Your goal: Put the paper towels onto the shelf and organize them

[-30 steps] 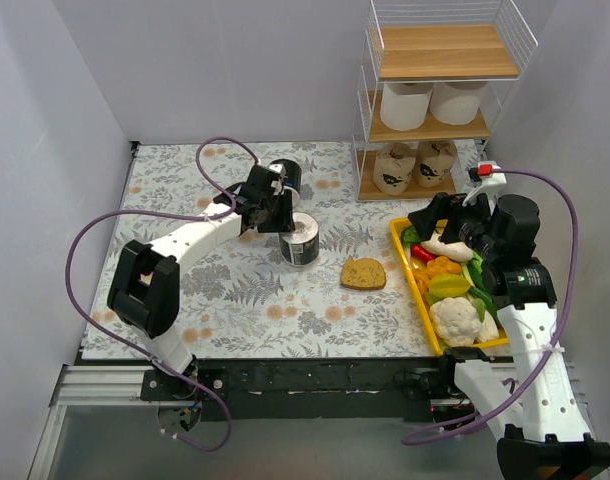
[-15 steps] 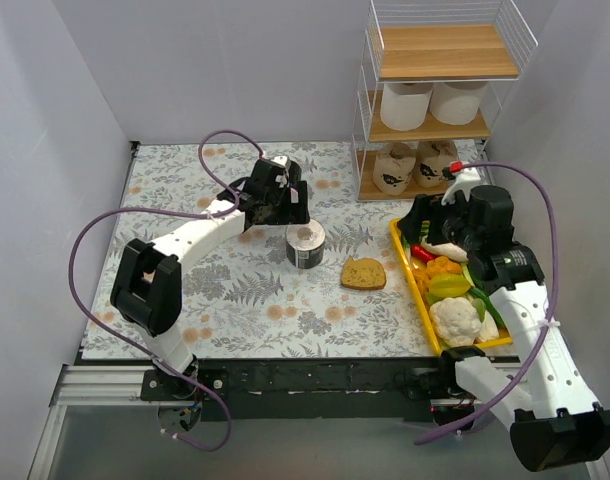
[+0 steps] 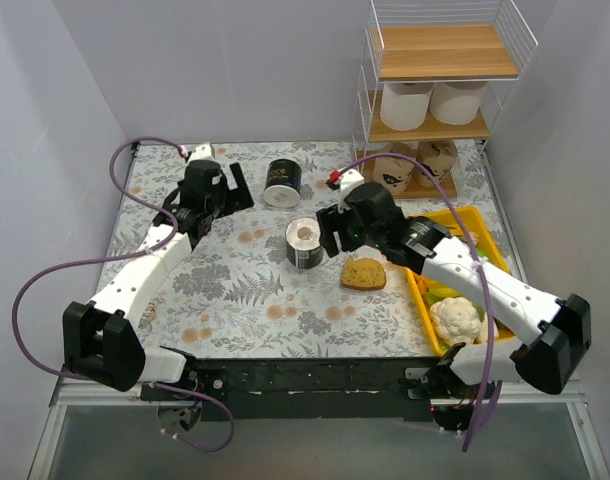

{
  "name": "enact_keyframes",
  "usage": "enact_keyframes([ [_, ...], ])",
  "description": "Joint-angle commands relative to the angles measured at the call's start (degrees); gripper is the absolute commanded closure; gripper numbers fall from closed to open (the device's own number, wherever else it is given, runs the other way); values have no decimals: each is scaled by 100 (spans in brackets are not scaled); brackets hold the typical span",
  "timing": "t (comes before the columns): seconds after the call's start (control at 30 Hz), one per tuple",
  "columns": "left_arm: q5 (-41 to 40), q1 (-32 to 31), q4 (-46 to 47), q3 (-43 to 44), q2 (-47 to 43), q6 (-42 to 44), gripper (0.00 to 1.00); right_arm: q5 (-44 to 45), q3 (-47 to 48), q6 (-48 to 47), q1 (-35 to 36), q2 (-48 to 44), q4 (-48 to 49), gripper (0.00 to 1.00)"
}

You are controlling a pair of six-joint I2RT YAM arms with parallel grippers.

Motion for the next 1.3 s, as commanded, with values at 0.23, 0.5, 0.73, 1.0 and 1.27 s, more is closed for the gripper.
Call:
enact_keyframes([
  [0.23,-1157,113,184,-1389,-1146,-68,2,342,1605,-236,810,2027,372,30],
  [0.5,-1430,113,210,-1442,-1410,-173,2,404,1922,-368,863,2704,327,32],
  [0.73,-1500,105,219,-1450,-1480,-173,2,667,2010,-553,863,2977,327,33],
  [1.0,-1474,113,237,-1459,-1427,-156,2,808,1931,-614,872,3241,292,33],
  [1.27,-1491,113,219,-1450,-1366,-138,2,1054,1720,-957,889,3416,600,34],
])
